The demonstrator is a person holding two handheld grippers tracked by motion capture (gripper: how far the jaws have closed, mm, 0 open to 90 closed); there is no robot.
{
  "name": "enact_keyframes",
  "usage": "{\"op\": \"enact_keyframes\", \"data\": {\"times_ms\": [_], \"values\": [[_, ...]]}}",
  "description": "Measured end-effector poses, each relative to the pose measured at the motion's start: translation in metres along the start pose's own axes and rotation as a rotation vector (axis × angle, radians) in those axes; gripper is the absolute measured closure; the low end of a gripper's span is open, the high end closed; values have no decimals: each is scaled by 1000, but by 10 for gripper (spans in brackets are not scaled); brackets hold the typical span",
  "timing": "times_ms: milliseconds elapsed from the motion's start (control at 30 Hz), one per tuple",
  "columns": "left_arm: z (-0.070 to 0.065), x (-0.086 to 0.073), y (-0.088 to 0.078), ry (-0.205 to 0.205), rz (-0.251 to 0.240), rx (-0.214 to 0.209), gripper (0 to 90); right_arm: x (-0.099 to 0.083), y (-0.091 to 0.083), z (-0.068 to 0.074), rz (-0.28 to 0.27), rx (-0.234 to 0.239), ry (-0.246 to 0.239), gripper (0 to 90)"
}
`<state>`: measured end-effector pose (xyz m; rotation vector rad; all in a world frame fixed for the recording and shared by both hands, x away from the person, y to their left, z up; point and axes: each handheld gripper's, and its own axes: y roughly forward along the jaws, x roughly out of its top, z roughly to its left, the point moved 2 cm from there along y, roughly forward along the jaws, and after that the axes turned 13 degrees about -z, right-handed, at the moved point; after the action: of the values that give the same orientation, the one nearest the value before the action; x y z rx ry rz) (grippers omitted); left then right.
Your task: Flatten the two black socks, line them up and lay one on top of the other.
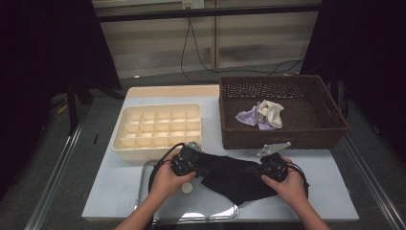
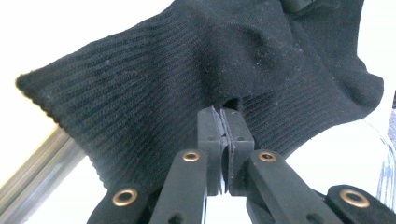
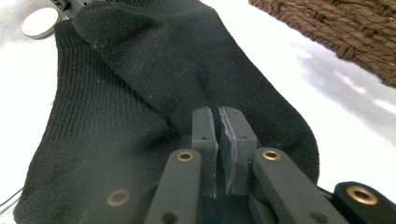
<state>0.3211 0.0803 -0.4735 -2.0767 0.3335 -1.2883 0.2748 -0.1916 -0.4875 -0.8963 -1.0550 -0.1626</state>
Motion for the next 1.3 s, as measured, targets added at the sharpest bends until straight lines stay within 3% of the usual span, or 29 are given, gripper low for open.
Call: {"op": "enact_keyframes", "data": {"times_ms": [67,167,200,300,333,367,400,467,500,533,600,667,767,800,967,1067,1167,1233,1300], "values": [[-2,-2,-1,-30,-6,-1,885,0,0,0,0,-2,-1,849],[-1,-3,-5,-10,14,-11,888,0,-1,-1,4,-9,-5,854],[-4,-4,-4,-49,-21,6,888,0,-1,-2,0,-9,-6,854],[-2,-4,-9,-23,-12,5,888,1,-2,-3,-4,-10,-5,859],[-4,-4,-8,-57,-44,4,885,1,-2,-3,-1,-12,-8,859],[-2,-4,-10,-41,-49,-1,861,1,-2,-3,-1,-9,-7,858],[-1,-3,-11,-51,-77,-3,795,2,-2,-2,-4,-7,-7,851],[3,-3,-16,-38,-98,32,670,2,-2,-2,-2,-15,-11,819],[6,-3,-19,-39,-106,30,619,2,-2,-2,-4,-18,-13,811],[7,-4,-20,-46,-125,26,625,2,-2,-2,-3,-16,-11,804],[9,-5,-21,-2,-122,65,588,2,-2,-2,-6,-18,-12,765],[10,-6,-16,-5,-115,45,581,2,-1,-1,0,-27,-14,731],[11,-8,-8,7,-103,62,518,1,1,-2,3,-31,-11,680],[11,-9,-7,-10,-109,60,510,1,2,-2,2,-33,-8,673],[13,-9,-7,20,-103,76,575,1,3,0,16,-38,-26,650],[13,-8,-6,32,-88,99,673,1,4,-1,19,-39,-31,667],[12,-5,-5,55,-60,138,771,1,4,0,20,-44,-32,719],[11,-3,-4,57,-24,129,857,1,4,0,26,-34,-17,823],[11,-3,-3,53,-14,129,880,0,5,1,18,-20,-7,847]]}}
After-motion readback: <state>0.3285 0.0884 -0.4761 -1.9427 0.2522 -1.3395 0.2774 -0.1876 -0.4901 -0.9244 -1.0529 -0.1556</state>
